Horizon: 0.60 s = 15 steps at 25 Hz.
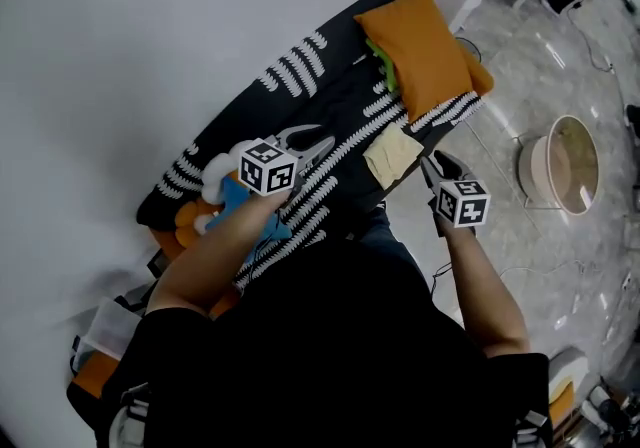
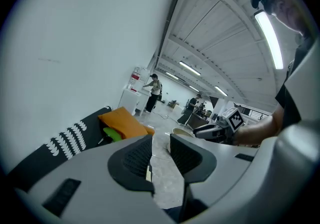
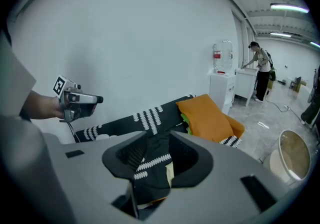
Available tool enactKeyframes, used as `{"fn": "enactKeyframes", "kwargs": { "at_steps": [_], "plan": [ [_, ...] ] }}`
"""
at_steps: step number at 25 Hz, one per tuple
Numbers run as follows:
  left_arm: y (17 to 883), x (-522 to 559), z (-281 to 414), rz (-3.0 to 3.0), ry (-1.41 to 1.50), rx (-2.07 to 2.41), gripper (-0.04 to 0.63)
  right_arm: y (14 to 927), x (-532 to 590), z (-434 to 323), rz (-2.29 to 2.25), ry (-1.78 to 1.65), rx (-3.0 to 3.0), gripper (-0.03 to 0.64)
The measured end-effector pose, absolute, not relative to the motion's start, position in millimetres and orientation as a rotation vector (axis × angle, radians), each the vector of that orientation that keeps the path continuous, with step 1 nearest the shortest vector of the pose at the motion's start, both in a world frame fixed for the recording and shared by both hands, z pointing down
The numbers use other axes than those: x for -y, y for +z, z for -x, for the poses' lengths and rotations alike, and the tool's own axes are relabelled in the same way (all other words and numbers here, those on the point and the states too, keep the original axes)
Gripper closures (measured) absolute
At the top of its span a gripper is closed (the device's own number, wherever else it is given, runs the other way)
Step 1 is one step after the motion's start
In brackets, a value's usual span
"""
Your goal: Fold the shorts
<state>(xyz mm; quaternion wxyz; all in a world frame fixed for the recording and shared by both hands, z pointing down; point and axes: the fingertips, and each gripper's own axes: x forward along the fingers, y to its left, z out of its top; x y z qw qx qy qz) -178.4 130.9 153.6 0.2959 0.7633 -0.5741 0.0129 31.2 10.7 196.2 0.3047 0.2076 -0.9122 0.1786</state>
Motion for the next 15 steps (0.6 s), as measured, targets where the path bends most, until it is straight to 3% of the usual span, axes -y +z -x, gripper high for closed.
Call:
{"fn": "enactKeyframes", "kwargs": {
  "at_steps": [15],
  "plan": [
    [149, -181, 175, -2.043, 0.037, 1.520, 0.463, 180, -40, -33, -0.589, 0.468, 2.437, 0.476]
  ]
}}
